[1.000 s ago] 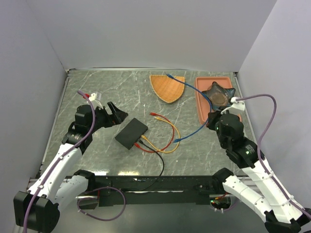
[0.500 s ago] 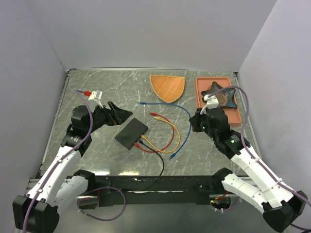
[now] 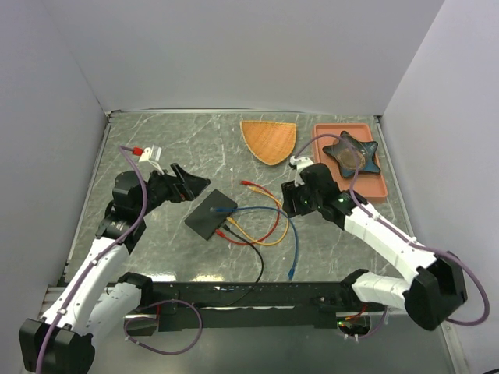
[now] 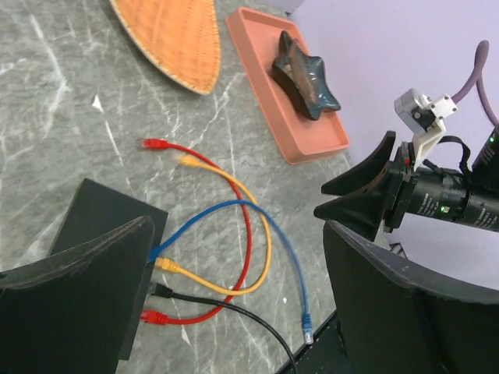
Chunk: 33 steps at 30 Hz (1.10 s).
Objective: Insert the plug into the switch port
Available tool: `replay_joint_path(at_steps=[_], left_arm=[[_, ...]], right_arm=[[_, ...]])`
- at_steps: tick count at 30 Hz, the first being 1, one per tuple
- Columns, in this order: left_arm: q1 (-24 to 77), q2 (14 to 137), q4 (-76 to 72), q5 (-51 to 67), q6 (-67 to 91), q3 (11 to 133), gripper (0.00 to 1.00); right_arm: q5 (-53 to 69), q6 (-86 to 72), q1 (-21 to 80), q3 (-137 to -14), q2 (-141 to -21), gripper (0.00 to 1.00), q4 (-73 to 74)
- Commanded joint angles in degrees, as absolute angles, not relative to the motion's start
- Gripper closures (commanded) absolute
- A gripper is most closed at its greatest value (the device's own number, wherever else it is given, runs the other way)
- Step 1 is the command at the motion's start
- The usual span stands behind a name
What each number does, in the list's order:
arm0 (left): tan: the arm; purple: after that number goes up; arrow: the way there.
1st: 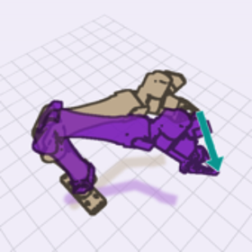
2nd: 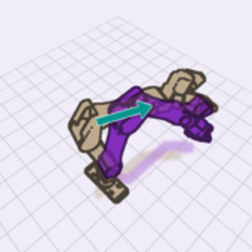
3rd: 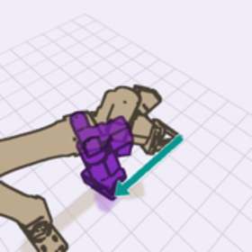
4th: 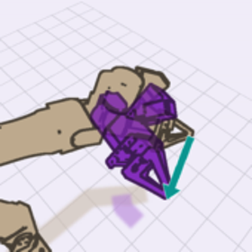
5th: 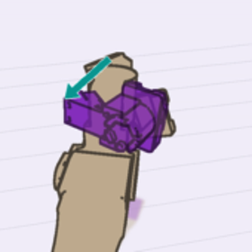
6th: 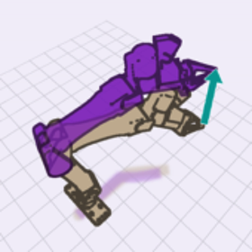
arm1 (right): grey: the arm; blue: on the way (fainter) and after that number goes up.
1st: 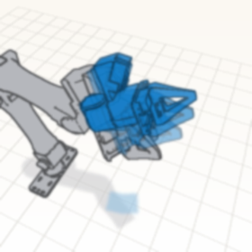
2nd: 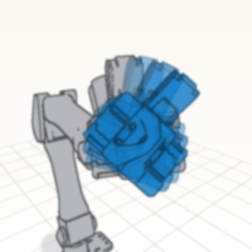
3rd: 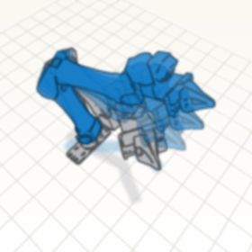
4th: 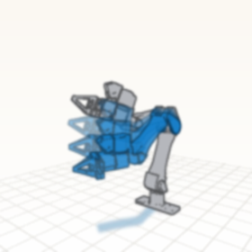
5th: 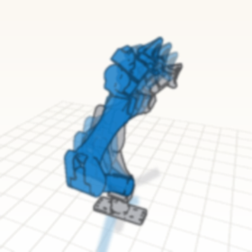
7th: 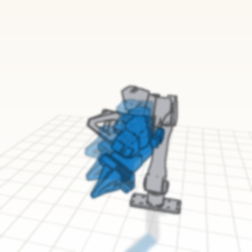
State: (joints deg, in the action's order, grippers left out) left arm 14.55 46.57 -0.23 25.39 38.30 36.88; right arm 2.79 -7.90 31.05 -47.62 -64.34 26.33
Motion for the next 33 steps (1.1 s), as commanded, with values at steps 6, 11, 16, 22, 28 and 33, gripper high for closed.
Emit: replay_joint_path(at_steps=[6,11,16,22,28,33], left_arm=[[14.50,47.54,1.41,22.68,37.00,37.97,0.04],[14.50,48.16,1.40,21.89,37.62,37.53,0.04],[13.98,51.76,4.38,21.97,38.67,39.02,0.04],[10.21,55.28,3.96,26.79,41.57,37.54,0.04],[1.77,54.84,-6.41,42.35,46.75,32.09,0.04],[-3.24,54.67,-11.68,48.42,49.22,29.45,0.04]], right_arm=[[9.21,-5.89,33.66,-53.09,-67.23,0.01,21.28],[7.13,-3.79,40.42,-57.37,-73.64,0.01,16.44],[3.96,-0.44,47.10,-61.87,-83.64,0.01,11.52],[5.88,3.33,50.71,-63.98,-91.75,0.06,2.83],[7.82,4.39,51.06,-67.23,-97.47,0.09,2.29],[9.14,4.83,51.68,-67.85,-100.54,0.10,0.97]])
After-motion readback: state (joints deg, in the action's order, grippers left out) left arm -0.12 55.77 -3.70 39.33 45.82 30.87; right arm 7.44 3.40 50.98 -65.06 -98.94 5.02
